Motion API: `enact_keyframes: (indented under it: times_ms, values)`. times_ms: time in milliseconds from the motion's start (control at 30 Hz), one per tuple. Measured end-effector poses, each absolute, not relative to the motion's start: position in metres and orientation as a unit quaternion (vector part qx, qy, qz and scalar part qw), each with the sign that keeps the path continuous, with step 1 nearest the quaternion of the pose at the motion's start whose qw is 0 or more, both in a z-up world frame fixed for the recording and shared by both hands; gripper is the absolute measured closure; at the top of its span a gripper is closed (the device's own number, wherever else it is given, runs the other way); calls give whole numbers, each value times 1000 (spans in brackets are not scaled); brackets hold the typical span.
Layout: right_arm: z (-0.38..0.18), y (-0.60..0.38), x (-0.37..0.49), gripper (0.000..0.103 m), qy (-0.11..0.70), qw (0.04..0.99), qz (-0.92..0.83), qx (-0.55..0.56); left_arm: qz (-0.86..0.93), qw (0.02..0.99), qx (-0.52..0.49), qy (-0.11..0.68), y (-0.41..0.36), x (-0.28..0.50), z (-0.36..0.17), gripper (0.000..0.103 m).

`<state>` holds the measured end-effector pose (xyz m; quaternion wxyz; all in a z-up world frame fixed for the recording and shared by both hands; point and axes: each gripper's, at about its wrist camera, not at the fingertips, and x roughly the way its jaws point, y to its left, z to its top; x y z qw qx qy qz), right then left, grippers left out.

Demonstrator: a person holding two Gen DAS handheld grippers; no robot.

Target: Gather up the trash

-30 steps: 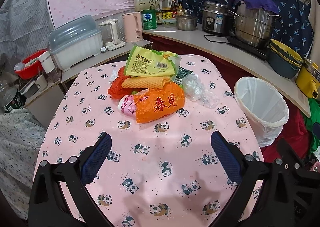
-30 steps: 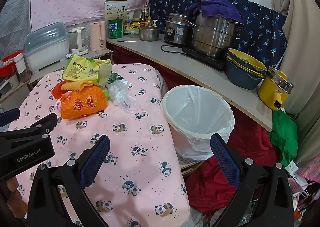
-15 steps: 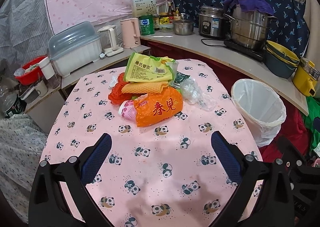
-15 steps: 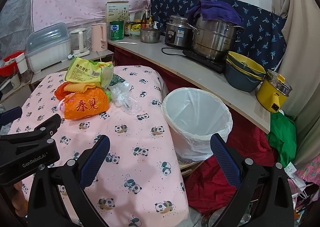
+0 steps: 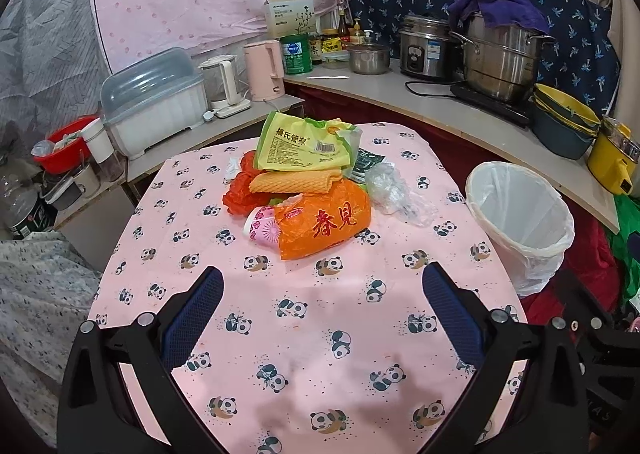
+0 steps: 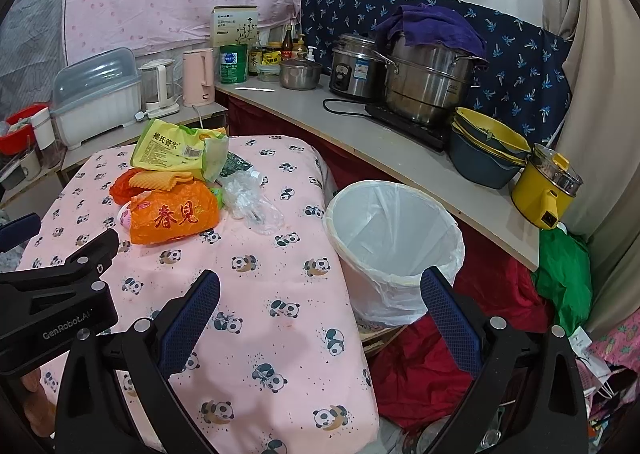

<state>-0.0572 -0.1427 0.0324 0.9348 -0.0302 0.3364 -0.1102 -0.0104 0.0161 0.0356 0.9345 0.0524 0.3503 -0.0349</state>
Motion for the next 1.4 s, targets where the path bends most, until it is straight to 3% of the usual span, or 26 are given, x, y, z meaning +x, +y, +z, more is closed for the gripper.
enact_keyframes:
  times_ms: [900,1400]
  values:
    - [16,-146,-17,7,368,922,-116,-29,-40,920,43,386,15,27,13,8]
    - [-4,-140,72,7,376,923,-81,-7,15,912,-5,411,71,99,-12,8]
